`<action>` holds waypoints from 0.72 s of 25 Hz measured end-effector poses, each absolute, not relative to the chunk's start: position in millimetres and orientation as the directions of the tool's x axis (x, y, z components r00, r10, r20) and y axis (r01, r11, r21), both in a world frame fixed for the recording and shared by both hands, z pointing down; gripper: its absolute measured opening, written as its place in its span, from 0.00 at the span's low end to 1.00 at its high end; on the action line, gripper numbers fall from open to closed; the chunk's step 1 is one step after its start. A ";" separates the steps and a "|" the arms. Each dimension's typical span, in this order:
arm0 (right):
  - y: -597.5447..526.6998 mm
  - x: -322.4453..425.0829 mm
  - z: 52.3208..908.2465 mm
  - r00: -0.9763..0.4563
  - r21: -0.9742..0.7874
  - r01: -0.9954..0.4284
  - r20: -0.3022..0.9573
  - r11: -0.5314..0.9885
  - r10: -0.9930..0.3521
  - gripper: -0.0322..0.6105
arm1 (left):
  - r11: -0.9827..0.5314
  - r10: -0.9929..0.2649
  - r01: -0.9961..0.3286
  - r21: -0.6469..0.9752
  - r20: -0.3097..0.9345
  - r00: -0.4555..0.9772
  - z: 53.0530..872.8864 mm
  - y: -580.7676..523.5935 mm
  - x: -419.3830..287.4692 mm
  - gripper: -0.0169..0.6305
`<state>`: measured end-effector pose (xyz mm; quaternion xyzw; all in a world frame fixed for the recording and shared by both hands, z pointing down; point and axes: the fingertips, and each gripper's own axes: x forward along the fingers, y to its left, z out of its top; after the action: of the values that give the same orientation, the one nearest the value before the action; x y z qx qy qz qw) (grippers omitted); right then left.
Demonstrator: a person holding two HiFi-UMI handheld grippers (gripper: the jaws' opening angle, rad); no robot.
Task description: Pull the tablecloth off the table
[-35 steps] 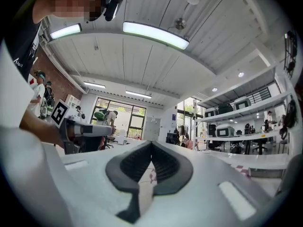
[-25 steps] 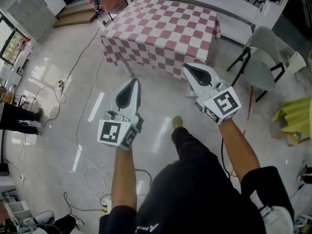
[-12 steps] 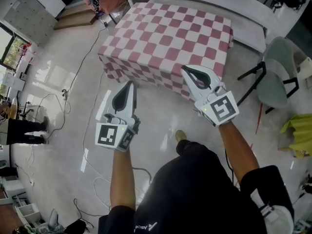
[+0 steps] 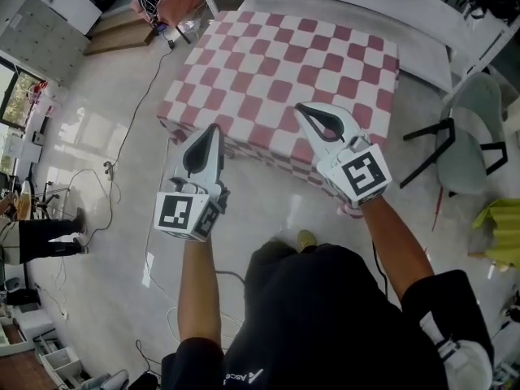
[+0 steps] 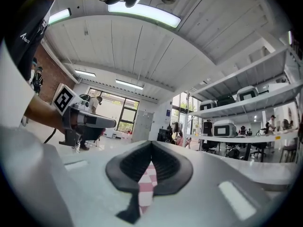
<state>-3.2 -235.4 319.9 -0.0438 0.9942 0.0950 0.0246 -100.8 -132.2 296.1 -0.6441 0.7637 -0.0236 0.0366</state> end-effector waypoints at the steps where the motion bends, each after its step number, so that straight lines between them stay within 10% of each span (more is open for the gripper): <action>1: -243.1 -9.9 323.4 -0.994 0.186 -0.101 -0.050 0.977 -0.093 0.05 | 0.163 -0.987 -0.983 -0.079 -0.025 -0.162 297.2 -141.7 -108.0 0.04; 18: -341.9 -189.2 391.0 -0.885 0.118 -0.432 0.137 0.894 -0.446 0.05 | -0.031 -0.993 -0.999 0.011 0.115 0.032 374.6 -276.5 -332.3 0.04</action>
<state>-189.2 -341.9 391.0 -0.2263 0.9698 0.0420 -0.0805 -332.3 -276.5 374.6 -0.7171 0.6945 -0.0376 -0.0441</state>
